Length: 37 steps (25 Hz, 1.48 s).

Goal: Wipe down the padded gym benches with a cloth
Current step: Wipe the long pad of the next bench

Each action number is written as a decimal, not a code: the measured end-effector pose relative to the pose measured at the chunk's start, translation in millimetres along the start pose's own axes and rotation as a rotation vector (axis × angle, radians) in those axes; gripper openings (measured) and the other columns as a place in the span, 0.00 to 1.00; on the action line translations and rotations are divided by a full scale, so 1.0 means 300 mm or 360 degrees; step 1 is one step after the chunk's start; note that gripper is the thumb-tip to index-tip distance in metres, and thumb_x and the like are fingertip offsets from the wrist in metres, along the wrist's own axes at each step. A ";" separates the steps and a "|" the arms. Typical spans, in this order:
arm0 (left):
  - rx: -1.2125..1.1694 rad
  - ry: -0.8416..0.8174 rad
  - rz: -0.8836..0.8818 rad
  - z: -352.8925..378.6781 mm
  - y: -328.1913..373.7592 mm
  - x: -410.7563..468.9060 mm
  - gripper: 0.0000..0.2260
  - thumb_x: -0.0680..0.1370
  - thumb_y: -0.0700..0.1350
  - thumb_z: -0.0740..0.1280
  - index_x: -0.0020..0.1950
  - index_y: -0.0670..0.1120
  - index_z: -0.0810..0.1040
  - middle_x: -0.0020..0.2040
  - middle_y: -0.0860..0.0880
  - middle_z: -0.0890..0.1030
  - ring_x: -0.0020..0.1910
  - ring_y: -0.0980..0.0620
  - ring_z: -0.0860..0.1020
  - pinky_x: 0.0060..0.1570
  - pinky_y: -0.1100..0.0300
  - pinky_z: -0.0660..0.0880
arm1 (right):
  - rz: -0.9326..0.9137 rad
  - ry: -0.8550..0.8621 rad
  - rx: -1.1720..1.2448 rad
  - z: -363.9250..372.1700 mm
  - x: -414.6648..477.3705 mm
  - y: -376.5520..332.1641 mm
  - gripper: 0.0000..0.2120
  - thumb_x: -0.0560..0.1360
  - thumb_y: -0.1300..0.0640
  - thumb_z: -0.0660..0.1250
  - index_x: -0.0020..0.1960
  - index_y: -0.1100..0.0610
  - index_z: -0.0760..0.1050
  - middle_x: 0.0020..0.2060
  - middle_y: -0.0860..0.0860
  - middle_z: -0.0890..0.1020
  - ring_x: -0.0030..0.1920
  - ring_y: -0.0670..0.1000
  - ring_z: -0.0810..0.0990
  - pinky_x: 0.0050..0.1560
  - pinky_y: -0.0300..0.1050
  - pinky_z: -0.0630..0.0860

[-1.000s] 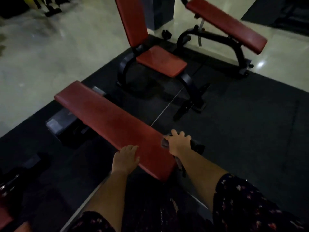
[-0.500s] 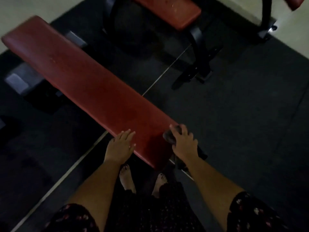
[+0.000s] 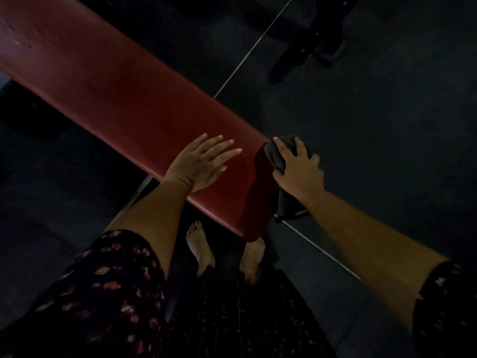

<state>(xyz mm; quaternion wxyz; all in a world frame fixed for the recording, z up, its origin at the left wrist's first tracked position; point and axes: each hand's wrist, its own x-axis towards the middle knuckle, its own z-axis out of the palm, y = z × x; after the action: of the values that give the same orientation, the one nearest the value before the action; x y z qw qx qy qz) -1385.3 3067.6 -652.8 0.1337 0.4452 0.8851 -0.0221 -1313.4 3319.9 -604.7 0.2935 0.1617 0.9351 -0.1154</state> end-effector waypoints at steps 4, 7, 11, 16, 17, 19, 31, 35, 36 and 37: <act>-0.0167 0.0102 -0.0115 0.084 -0.004 0.026 0.24 0.83 0.52 0.43 0.79 0.53 0.49 0.79 0.49 0.60 0.78 0.47 0.57 0.77 0.50 0.47 | 0.0102 0.0323 0.0095 0.064 -0.005 0.004 0.35 0.75 0.45 0.66 0.77 0.36 0.51 0.76 0.52 0.57 0.65 0.65 0.65 0.55 0.60 0.75; -0.0252 0.0293 -0.0055 0.121 -0.031 0.024 0.23 0.83 0.49 0.50 0.78 0.48 0.62 0.76 0.47 0.67 0.75 0.45 0.63 0.75 0.48 0.53 | 0.0272 0.0496 0.0125 0.141 -0.055 -0.027 0.35 0.74 0.47 0.68 0.77 0.38 0.55 0.76 0.55 0.59 0.61 0.65 0.67 0.50 0.57 0.76; -0.0295 0.0348 -0.0051 0.120 -0.020 0.037 0.22 0.83 0.48 0.51 0.77 0.48 0.63 0.75 0.46 0.68 0.75 0.45 0.64 0.75 0.47 0.54 | -0.0038 0.0604 -0.0057 0.286 -0.256 -0.082 0.41 0.65 0.49 0.76 0.75 0.42 0.64 0.72 0.58 0.66 0.55 0.69 0.72 0.44 0.60 0.78; -0.0259 0.0404 -0.0057 0.130 -0.027 0.035 0.22 0.83 0.48 0.51 0.77 0.48 0.64 0.75 0.46 0.69 0.74 0.45 0.64 0.75 0.49 0.51 | -0.0451 0.0357 -0.0284 0.456 -0.477 -0.170 0.43 0.60 0.46 0.79 0.73 0.40 0.66 0.71 0.53 0.66 0.56 0.70 0.73 0.44 0.64 0.77; -0.0266 0.0414 -0.0058 0.130 -0.023 0.037 0.22 0.83 0.48 0.51 0.77 0.48 0.64 0.75 0.46 0.69 0.74 0.45 0.64 0.75 0.49 0.51 | -0.0553 0.0324 -0.0339 0.471 -0.493 -0.174 0.41 0.61 0.45 0.78 0.72 0.40 0.68 0.71 0.52 0.66 0.57 0.70 0.72 0.44 0.64 0.77; -0.0274 0.0409 -0.0054 0.133 -0.021 0.038 0.22 0.83 0.49 0.51 0.78 0.49 0.63 0.75 0.47 0.68 0.75 0.45 0.64 0.75 0.49 0.51 | -0.0847 0.0292 -0.0454 0.474 -0.485 -0.150 0.38 0.61 0.44 0.78 0.69 0.41 0.72 0.70 0.50 0.65 0.57 0.68 0.69 0.44 0.65 0.77; -0.0284 0.0432 -0.0049 0.132 -0.027 0.032 0.22 0.83 0.48 0.50 0.78 0.48 0.63 0.76 0.46 0.67 0.75 0.45 0.63 0.75 0.48 0.53 | -0.0192 0.0522 -0.0582 -0.028 0.061 0.114 0.29 0.76 0.54 0.67 0.73 0.38 0.64 0.73 0.53 0.66 0.57 0.67 0.69 0.48 0.61 0.72; -0.0274 0.0410 -0.0057 0.139 -0.027 0.028 0.22 0.83 0.49 0.50 0.78 0.49 0.62 0.76 0.47 0.66 0.76 0.45 0.62 0.76 0.48 0.53 | 0.0104 0.0465 -0.0423 0.010 0.069 -0.003 0.33 0.77 0.51 0.67 0.77 0.42 0.56 0.74 0.56 0.61 0.63 0.66 0.66 0.53 0.61 0.72; -0.0267 0.0395 -0.0055 0.138 -0.026 0.029 0.22 0.83 0.49 0.50 0.78 0.49 0.61 0.76 0.47 0.66 0.76 0.45 0.61 0.76 0.47 0.53 | 0.0111 0.0464 -0.0422 0.044 0.028 -0.034 0.35 0.76 0.50 0.67 0.78 0.42 0.54 0.75 0.57 0.59 0.65 0.67 0.65 0.54 0.62 0.73; -0.0261 0.0392 -0.0059 0.136 -0.026 0.031 0.22 0.83 0.49 0.49 0.78 0.49 0.61 0.76 0.47 0.66 0.76 0.45 0.61 0.76 0.47 0.53 | 0.0077 0.0472 -0.0428 0.080 -0.021 -0.066 0.36 0.76 0.50 0.67 0.78 0.42 0.53 0.75 0.58 0.59 0.65 0.68 0.66 0.54 0.62 0.74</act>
<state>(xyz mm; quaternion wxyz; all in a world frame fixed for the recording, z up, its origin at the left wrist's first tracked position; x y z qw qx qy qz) -1387.9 3063.7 -694.9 0.0597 0.4156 0.9018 0.1026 -1303.6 3292.8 -617.8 0.1740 0.1588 0.9709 0.0426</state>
